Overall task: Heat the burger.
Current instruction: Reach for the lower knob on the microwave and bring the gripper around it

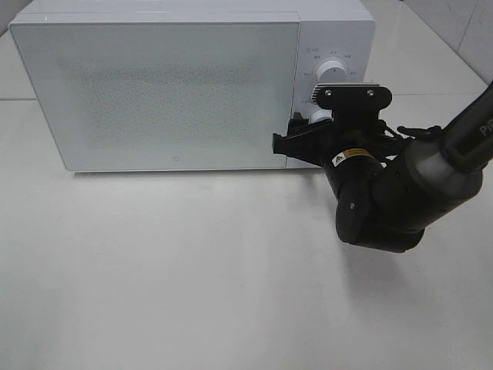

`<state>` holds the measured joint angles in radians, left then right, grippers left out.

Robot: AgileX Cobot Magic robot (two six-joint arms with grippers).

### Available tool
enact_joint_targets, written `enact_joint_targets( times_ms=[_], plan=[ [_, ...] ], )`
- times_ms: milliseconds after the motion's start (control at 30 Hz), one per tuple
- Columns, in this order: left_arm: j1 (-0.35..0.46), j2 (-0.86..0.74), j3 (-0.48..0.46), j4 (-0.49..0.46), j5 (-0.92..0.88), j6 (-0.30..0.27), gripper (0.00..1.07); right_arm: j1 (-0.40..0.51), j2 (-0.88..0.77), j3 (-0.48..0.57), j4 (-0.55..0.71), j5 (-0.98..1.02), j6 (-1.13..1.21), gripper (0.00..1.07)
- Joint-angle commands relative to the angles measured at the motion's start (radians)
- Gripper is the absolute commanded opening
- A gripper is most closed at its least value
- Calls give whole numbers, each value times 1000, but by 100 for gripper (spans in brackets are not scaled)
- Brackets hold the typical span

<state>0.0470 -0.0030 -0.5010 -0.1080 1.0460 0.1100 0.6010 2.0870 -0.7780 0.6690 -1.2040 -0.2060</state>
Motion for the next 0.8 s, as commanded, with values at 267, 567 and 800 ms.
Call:
enact_joint_targets(
  times_ms=[267,567,800],
  plan=[
    [6,-23,2,-1,-9,-4,101,-10,0,-14,-14,-129,2,69],
    [6,-23,2,-1,-9,-4,101,-11,0,-14,-36,-117,2,31],
    [6,-23,2,-1,-9,-4,101,-11,0,-14,-36,-98,3,7]
  ],
)
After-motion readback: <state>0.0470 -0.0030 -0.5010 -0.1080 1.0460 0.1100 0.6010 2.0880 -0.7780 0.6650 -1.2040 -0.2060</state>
